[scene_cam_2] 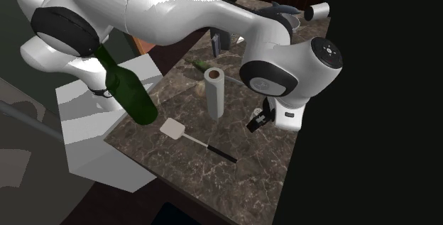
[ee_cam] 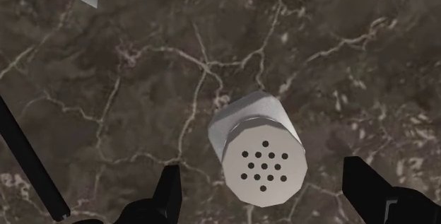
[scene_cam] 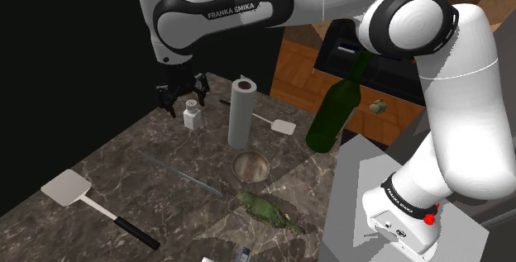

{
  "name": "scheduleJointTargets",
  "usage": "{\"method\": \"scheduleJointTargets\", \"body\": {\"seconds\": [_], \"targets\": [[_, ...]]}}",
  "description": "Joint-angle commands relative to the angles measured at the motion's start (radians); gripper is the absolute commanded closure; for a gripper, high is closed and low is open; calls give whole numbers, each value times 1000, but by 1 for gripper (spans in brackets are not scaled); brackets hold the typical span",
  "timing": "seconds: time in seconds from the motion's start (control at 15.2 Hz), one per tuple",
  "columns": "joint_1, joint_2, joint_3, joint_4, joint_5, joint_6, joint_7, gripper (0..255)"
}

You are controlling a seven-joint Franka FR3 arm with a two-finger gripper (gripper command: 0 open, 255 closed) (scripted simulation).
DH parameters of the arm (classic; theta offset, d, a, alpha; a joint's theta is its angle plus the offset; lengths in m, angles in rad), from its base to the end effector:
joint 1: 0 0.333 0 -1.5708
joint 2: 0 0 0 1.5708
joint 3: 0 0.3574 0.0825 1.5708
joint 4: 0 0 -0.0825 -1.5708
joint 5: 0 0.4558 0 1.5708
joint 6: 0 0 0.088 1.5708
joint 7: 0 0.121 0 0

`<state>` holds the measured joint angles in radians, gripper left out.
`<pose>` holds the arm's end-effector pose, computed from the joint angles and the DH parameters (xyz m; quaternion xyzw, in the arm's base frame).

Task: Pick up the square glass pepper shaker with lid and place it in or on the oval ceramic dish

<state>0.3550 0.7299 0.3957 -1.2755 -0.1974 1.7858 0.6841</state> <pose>0.6510 0.4811 0.3192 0.9954 0.0273 -0.0883 0.0251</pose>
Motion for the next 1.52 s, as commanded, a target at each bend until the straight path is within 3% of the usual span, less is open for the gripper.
{"method": "scheduleJointTargets", "body": {"seconds": [0.0, 0.2, 0.26, 0.86, 1.45], "targets": [[0, 3, 0, -1, 0, 2, 0, 0], [1, 3, -1, -1, 0, 2, 0, 0], [1, 2, -1, -2, 0, 2, 0, 255], [1, 3, -1, -1, 1, 2, 0, 255], [6, -28, 7, 71, 12, -99, -4, 255]]}}
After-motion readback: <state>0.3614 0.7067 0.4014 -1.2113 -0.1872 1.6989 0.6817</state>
